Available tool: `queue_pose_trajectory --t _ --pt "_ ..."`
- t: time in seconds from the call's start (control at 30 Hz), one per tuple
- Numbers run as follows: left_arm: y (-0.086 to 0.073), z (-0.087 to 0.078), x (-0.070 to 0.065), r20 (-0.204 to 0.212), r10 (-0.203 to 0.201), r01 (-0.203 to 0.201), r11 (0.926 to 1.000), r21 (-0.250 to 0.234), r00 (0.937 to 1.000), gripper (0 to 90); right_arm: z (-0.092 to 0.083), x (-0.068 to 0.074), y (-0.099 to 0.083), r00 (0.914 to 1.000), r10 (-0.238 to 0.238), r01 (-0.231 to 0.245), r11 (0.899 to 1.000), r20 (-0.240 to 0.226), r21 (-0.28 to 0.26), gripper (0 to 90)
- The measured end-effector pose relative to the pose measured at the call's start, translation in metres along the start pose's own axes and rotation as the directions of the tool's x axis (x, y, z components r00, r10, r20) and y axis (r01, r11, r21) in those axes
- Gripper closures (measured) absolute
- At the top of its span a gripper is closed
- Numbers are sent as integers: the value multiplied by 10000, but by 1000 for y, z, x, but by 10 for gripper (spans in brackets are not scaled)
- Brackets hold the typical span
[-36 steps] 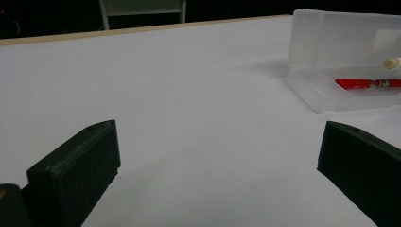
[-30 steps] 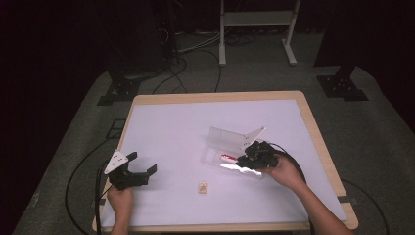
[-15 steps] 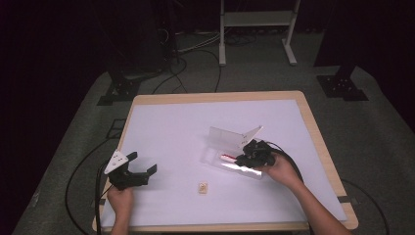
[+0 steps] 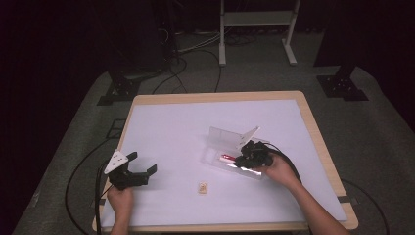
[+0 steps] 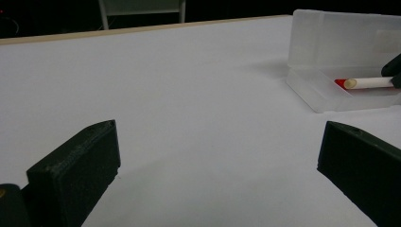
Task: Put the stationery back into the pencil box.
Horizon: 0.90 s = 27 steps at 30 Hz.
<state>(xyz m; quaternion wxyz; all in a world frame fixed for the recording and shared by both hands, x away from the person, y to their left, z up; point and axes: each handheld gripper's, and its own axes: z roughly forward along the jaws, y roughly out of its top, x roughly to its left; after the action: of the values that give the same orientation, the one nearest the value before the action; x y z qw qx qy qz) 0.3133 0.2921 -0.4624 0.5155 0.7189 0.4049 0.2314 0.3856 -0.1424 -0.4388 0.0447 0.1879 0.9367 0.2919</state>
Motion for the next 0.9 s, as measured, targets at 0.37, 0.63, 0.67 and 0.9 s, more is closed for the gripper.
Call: queue_pose_trajectory --t 0.37,0.63,0.67,0.9 --pt "0 0 0 -3 4 -4 10000 9 10000 0 4 -1 -1 10000 -9 11 9998 -84 183 778" --pt "0 0 0 0 -10 10 10000 -9 10000 0 7 -3 -2 9999 32 -28 9997 -159 249 776" --pt "0 0 0 0 -8 8 10000 -14 10000 0 8 -3 -2 9998 75 -70 9997 -198 250 776" --pt "0 0 0 10 -16 16 10000 -8 10000 0 11 -4 -4 9994 189 -179 9993 -285 340 771"
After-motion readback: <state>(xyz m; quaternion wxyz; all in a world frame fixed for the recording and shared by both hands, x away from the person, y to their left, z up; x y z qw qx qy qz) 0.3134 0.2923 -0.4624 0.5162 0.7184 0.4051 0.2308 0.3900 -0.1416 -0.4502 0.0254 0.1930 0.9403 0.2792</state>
